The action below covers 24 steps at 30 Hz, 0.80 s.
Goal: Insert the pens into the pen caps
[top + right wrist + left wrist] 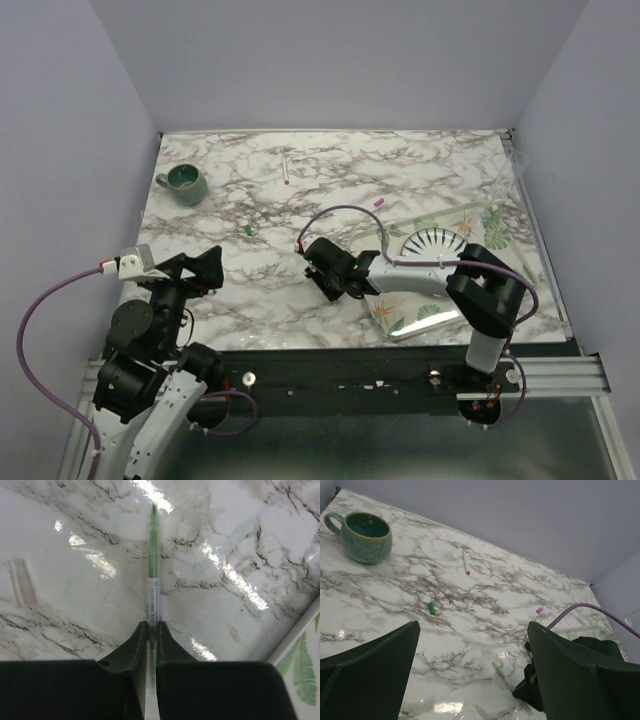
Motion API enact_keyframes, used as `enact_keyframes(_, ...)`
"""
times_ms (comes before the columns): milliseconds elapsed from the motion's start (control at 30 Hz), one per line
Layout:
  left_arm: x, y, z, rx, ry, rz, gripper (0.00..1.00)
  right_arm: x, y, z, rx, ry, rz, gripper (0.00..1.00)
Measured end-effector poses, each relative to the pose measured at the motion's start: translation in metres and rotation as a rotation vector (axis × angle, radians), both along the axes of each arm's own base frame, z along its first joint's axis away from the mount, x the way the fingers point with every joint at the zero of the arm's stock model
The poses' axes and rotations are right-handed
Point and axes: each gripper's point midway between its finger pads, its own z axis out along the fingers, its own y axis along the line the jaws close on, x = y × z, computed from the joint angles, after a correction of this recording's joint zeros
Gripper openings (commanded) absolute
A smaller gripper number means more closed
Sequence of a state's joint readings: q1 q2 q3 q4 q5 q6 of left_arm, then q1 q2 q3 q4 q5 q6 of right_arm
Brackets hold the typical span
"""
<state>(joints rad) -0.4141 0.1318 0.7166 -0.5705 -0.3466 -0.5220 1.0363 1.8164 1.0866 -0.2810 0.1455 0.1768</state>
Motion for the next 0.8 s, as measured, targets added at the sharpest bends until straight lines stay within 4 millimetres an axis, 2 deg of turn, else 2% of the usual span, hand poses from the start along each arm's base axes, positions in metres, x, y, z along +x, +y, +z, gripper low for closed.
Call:
enact_keyframes(33,0.001,-0.001,-0.001,0.002,0.003,-0.003,0.97,0.000,0.001,0.000,0.005,-0.004,-0.005,0.01)
enact_keyframes(200,0.008,-0.012,-0.009,-0.003,0.056,-0.036,0.94,0.005,-0.005,0.005,-0.010,-0.038,-0.058,0.01)
enact_keyframes(300,0.017,-0.024,-0.020,-0.022,0.126,-0.069,0.90,0.005,-0.013,0.021,-0.001,-0.062,-0.083,0.01)
enact_keyframes(367,0.022,-0.035,-0.030,-0.039,0.183,-0.103,0.86,0.007,-0.013,0.048,0.056,-0.089,-0.102,0.01)
enact_keyframes(400,0.025,-0.044,-0.035,-0.050,0.218,-0.136,0.84,0.007,-0.011,0.072,0.118,-0.114,-0.111,0.01)
enact_keyframes(433,0.026,-0.048,-0.038,-0.056,0.235,-0.153,0.83,0.008,-0.009,0.087,0.157,-0.129,-0.116,0.01)
enact_keyframes(467,0.027,-0.059,-0.042,-0.078,0.254,-0.197,0.82,0.007,-0.006,0.117,0.247,-0.157,-0.125,0.01)
enact_keyframes(533,0.028,-0.073,-0.045,-0.107,0.259,-0.260,0.80,0.005,-0.004,0.152,0.354,-0.185,-0.127,0.01)
enact_keyframes(567,0.028,-0.082,-0.046,-0.127,0.253,-0.302,0.80,0.001,-0.001,0.177,0.445,-0.198,-0.127,0.01)
enact_keyframes(633,0.029,-0.095,-0.048,-0.156,0.252,-0.369,0.80,-0.006,0.001,0.202,0.550,-0.201,-0.115,0.01)
enact_keyframes(700,0.031,-0.115,-0.052,-0.195,0.260,-0.459,0.81,-0.012,0.005,0.215,0.609,-0.186,-0.102,0.01)
enact_keyframes(800,0.035,-0.134,-0.058,-0.229,0.290,-0.544,0.84,-0.019,0.013,0.219,0.653,-0.145,-0.082,0.01)
